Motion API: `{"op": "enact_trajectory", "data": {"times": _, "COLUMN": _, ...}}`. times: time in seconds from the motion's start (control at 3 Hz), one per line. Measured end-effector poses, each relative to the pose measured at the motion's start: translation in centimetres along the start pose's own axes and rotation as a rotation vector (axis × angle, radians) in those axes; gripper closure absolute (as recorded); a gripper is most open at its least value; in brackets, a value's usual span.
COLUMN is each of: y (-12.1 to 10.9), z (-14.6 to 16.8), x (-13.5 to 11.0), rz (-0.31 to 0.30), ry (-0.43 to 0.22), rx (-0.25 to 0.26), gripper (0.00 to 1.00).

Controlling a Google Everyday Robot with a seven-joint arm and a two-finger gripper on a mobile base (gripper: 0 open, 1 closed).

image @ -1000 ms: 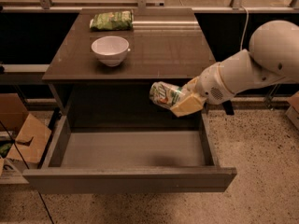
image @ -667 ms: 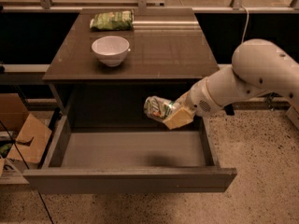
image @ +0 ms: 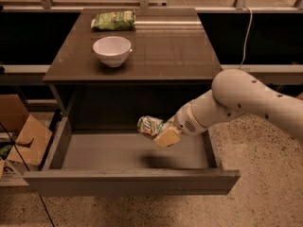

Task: Place 7up can into top drawer

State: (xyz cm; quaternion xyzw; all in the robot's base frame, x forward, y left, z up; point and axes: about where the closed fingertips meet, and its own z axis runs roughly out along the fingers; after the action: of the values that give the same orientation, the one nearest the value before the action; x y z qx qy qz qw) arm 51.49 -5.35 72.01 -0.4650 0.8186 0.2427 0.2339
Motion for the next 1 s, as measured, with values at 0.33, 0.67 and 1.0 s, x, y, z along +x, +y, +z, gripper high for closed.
{"op": "enact_trajectory", "data": {"times": 0.33, "y": -0.3, "z": 2.8, "x": 1.0, "rz": 0.046, "ry": 0.000, "rx": 0.008, "gripper": 0.94}}
{"op": "enact_trajectory", "data": {"times": 0.67, "y": -1.2, "z": 5.1, "x": 2.0, "rz": 0.110, "ry": 0.011, "rx": 0.041, "gripper": 0.76}}
{"op": "enact_trajectory", "data": {"times": 1.0, "y": -2.3, "z": 6.5, "x": 2.8, "rz": 0.174, "ry": 0.038, "rx": 0.087, "gripper": 0.53}}
